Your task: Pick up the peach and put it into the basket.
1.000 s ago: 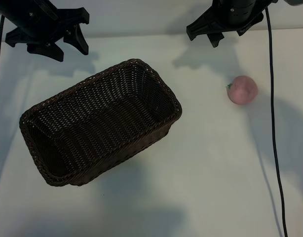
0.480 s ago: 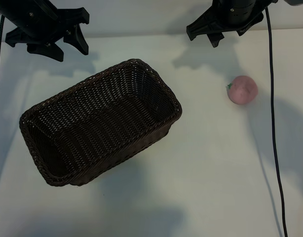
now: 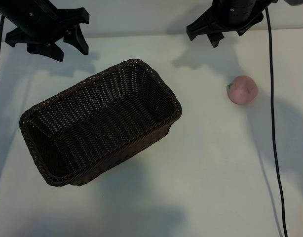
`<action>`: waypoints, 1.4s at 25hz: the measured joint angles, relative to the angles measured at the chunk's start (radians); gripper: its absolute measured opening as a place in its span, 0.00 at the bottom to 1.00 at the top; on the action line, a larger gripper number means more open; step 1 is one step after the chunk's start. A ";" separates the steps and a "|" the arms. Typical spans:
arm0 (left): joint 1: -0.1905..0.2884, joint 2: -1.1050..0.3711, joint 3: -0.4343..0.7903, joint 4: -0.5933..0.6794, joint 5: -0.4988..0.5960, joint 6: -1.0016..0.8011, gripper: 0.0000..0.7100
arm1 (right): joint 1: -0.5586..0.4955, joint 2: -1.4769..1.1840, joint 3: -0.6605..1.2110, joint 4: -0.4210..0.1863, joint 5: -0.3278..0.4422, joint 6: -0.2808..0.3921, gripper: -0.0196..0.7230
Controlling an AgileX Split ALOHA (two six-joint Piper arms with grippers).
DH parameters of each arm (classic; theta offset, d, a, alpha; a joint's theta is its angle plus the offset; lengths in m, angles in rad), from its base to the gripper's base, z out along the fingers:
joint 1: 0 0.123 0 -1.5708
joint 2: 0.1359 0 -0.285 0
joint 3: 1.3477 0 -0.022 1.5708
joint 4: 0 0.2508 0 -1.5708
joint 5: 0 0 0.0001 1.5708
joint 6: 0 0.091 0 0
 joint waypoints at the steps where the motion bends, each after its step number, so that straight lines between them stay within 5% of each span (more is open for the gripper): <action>1: 0.000 0.000 0.000 0.000 0.000 0.000 0.76 | 0.000 0.000 0.000 0.000 0.000 0.000 0.74; 14: 0.000 0.000 0.000 0.008 -0.016 0.018 0.76 | 0.000 0.000 0.000 0.000 0.000 0.000 0.74; 24: -0.004 -0.002 0.000 0.068 0.076 0.006 0.72 | 0.000 0.000 0.000 0.000 0.000 0.000 0.74; 35: -0.127 -0.106 0.024 0.274 0.079 -0.157 0.69 | 0.000 0.000 0.000 0.000 0.002 0.000 0.74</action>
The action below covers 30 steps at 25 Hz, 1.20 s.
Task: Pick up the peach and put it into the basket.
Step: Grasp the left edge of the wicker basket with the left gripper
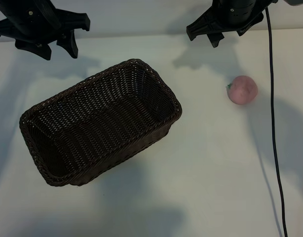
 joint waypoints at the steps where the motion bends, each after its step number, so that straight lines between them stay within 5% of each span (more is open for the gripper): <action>1: -0.006 -0.012 0.023 0.004 0.000 -0.011 0.69 | 0.000 0.000 0.000 0.000 0.000 0.000 0.74; 10: -0.015 -0.239 0.354 0.029 -0.112 -0.116 0.69 | 0.000 0.000 0.000 0.000 0.004 0.000 0.74; 19: -0.019 -0.493 0.683 0.243 -0.226 -0.437 0.69 | 0.000 0.000 0.000 0.000 0.005 0.000 0.74; 30: -0.019 -0.511 0.910 0.246 -0.447 -0.592 0.69 | 0.000 0.000 0.000 0.000 0.002 0.000 0.74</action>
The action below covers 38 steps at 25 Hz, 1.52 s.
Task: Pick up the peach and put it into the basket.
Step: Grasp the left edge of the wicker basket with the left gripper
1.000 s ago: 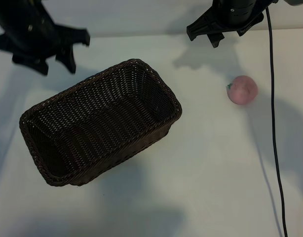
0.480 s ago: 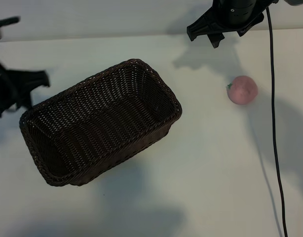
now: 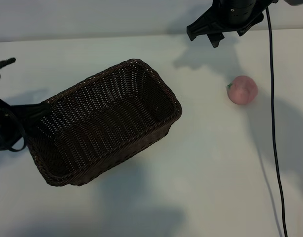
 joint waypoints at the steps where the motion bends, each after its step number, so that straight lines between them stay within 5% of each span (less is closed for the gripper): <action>1: 0.000 0.009 0.006 -0.001 -0.011 -0.008 0.69 | 0.000 0.000 0.000 0.000 0.000 0.000 0.74; 23: 0.000 0.289 0.011 -0.048 -0.165 -0.054 0.69 | 0.000 0.000 0.000 0.001 0.001 0.000 0.74; 35: 0.000 0.293 0.011 -0.052 -0.168 -0.056 0.53 | 0.000 0.000 0.000 0.001 0.001 0.000 0.74; 38: 0.000 0.293 0.011 -0.054 -0.168 -0.057 0.41 | 0.000 0.000 0.000 0.001 0.001 0.000 0.74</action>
